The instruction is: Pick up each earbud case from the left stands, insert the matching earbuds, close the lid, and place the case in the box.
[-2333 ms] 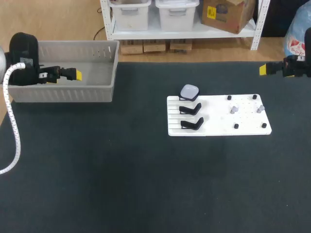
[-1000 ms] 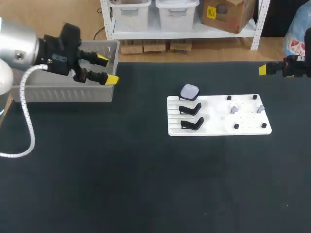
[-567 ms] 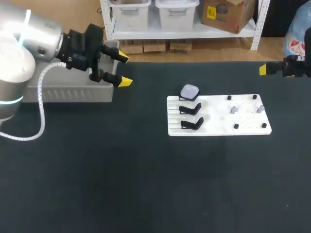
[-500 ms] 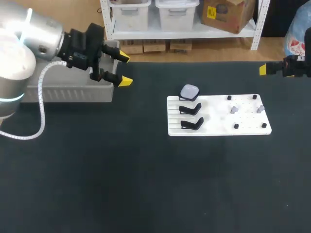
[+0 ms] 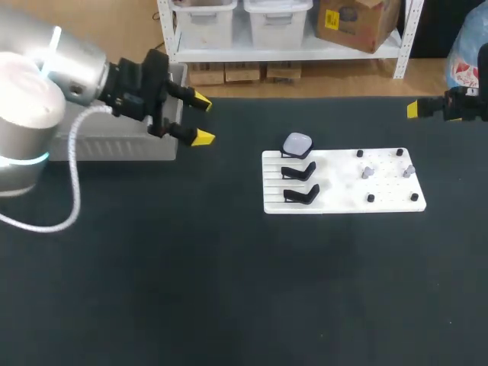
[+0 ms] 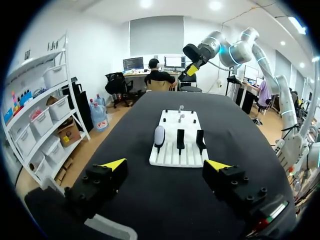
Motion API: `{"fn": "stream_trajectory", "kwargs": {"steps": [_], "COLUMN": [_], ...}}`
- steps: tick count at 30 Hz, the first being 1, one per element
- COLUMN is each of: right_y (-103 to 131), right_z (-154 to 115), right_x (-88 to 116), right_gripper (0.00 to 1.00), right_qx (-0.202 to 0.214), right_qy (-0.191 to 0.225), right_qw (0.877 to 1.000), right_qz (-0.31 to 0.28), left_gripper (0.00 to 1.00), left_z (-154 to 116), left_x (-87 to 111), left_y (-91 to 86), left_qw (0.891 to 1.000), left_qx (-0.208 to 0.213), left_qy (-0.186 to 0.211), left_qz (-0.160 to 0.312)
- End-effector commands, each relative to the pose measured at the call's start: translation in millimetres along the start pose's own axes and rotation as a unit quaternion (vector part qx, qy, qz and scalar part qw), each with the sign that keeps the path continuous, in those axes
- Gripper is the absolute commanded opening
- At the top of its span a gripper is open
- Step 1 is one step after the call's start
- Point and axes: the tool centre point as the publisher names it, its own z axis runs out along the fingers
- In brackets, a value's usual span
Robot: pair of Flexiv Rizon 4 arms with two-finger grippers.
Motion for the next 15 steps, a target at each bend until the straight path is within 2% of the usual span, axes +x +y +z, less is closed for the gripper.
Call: {"fn": "stream_trajectory", "kwargs": {"steps": [1, 6, 11, 13, 15], "right_y": [-0.2, -0.2, -0.2, -0.2, -0.2], "right_z": [-0.2, -0.2, -0.2, -0.2, -0.2], "right_x": [0.2, 0.2, 0.2, 0.2, 0.2], "right_gripper": [1.00, 1.00, 1.00, 1.00, 1.00], "right_qx": [0.000, 0.000, 0.000, 0.000, 0.000], "right_qy": [0.000, 0.000, 0.000, 0.000, 0.000], "right_qw": [1.000, 1.000, 1.000, 1.000, 1.000], "right_qz": [0.000, 0.000, 0.000, 0.000, 0.000], "left_gripper": [1.00, 1.00, 1.00, 0.87, 0.94], "left_z": [21.6, 39.5, 57.0, 63.1, 69.5], "left_x": [-1.1, -5.5, -4.0, -1.2, -0.1], "left_y": [-1.8, 0.4, 2.5, 3.4, 4.8], "left_qw": [1.000, 1.000, 1.000, 1.000, 0.999], "left_qx": [-0.005, 0.019, 0.021, 0.023, 0.027], "left_qy": [-0.006, -0.015, -0.013, -0.015, -0.017], "left_qz": [0.005, 0.019, 0.016, 0.013, 0.011]}}
